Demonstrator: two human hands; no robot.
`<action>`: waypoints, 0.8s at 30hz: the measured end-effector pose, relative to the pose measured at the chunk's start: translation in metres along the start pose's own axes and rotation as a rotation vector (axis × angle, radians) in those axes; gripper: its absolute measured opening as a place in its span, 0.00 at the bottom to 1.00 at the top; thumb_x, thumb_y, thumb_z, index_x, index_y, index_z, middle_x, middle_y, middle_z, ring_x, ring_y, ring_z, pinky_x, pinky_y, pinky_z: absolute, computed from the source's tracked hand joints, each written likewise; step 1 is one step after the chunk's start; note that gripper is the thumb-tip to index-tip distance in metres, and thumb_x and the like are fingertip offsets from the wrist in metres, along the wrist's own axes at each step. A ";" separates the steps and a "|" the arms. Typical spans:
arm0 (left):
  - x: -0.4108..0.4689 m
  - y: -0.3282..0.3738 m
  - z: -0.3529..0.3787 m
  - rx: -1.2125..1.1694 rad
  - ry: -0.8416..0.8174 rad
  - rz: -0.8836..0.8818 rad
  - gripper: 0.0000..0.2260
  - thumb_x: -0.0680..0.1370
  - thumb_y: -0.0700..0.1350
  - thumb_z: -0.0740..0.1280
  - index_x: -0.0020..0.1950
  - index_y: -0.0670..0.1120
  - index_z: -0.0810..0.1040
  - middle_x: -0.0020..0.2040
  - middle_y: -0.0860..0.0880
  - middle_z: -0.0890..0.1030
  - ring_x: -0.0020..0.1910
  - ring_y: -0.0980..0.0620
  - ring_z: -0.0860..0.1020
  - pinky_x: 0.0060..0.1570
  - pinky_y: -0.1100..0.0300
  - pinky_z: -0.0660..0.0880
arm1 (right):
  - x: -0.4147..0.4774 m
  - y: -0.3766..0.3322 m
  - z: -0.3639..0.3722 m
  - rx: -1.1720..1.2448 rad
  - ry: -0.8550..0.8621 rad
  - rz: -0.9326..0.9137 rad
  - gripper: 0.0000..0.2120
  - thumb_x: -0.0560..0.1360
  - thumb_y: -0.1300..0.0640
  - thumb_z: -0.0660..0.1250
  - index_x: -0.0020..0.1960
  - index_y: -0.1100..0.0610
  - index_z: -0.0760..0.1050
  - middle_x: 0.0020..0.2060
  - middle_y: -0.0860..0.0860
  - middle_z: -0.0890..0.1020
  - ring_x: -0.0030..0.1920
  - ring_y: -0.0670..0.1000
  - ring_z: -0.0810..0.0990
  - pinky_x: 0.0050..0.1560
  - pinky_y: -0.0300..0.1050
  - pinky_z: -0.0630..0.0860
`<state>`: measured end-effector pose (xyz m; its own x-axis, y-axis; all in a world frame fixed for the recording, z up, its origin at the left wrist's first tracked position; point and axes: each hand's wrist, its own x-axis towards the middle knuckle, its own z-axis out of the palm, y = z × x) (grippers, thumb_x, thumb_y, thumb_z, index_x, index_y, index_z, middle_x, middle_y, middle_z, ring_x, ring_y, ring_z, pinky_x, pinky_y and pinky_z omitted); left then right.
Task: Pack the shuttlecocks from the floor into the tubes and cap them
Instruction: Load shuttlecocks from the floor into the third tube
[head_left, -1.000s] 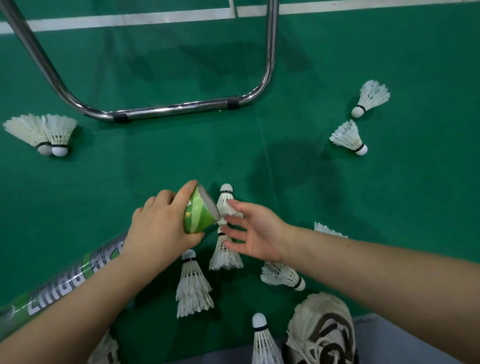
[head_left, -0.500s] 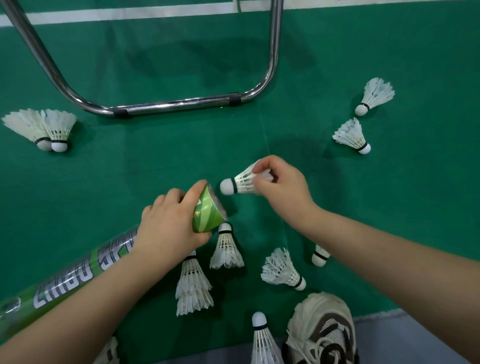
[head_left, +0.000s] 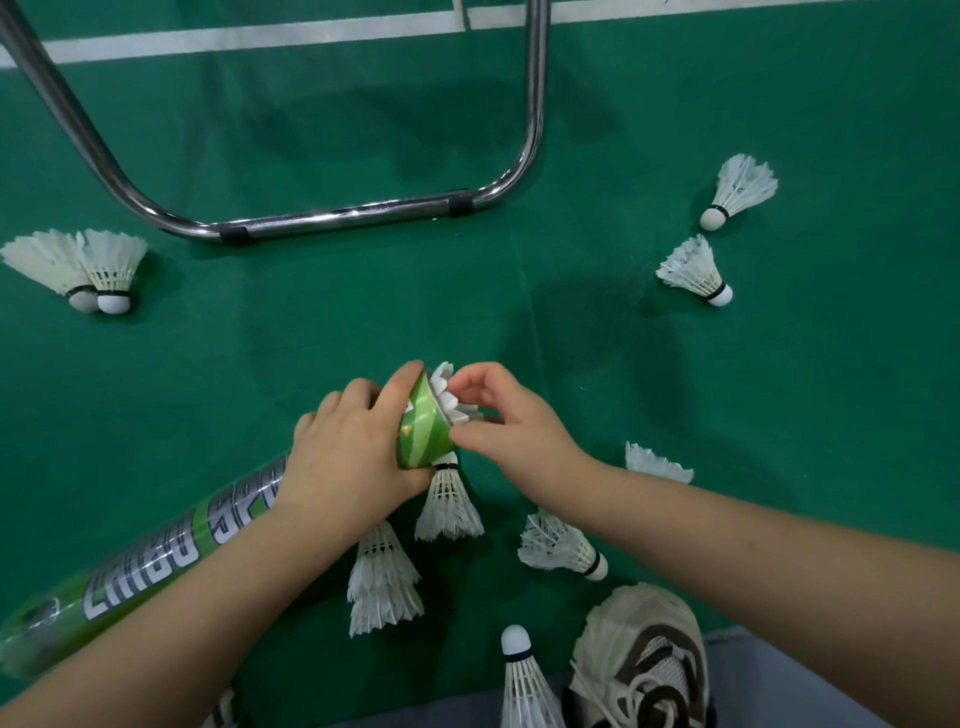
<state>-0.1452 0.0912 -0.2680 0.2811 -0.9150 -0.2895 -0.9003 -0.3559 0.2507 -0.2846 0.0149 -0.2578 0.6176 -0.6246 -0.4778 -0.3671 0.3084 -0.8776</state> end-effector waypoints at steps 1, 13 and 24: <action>0.000 0.000 -0.001 -0.006 0.006 0.001 0.40 0.67 0.60 0.69 0.73 0.57 0.51 0.58 0.47 0.71 0.58 0.45 0.70 0.55 0.50 0.67 | -0.001 0.000 0.001 -0.052 0.010 -0.014 0.15 0.71 0.67 0.63 0.47 0.46 0.71 0.50 0.45 0.77 0.54 0.45 0.76 0.58 0.44 0.73; -0.003 -0.001 -0.007 -0.006 0.033 0.042 0.41 0.66 0.60 0.69 0.74 0.56 0.51 0.57 0.48 0.71 0.57 0.46 0.70 0.55 0.51 0.66 | 0.010 -0.016 0.003 -0.066 -0.388 0.214 0.25 0.57 0.62 0.61 0.55 0.65 0.74 0.49 0.63 0.78 0.51 0.52 0.74 0.63 0.56 0.71; -0.002 -0.008 -0.050 -0.098 0.163 0.064 0.43 0.63 0.55 0.71 0.74 0.51 0.57 0.55 0.44 0.73 0.55 0.42 0.72 0.53 0.46 0.71 | 0.018 -0.066 0.019 -0.391 -0.281 0.029 0.06 0.63 0.63 0.68 0.38 0.62 0.74 0.34 0.53 0.73 0.39 0.52 0.71 0.42 0.47 0.69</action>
<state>-0.1218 0.0868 -0.2232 0.2812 -0.9523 -0.1188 -0.8836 -0.3052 0.3550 -0.2361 -0.0029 -0.2096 0.7476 -0.3852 -0.5410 -0.5875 -0.0038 -0.8092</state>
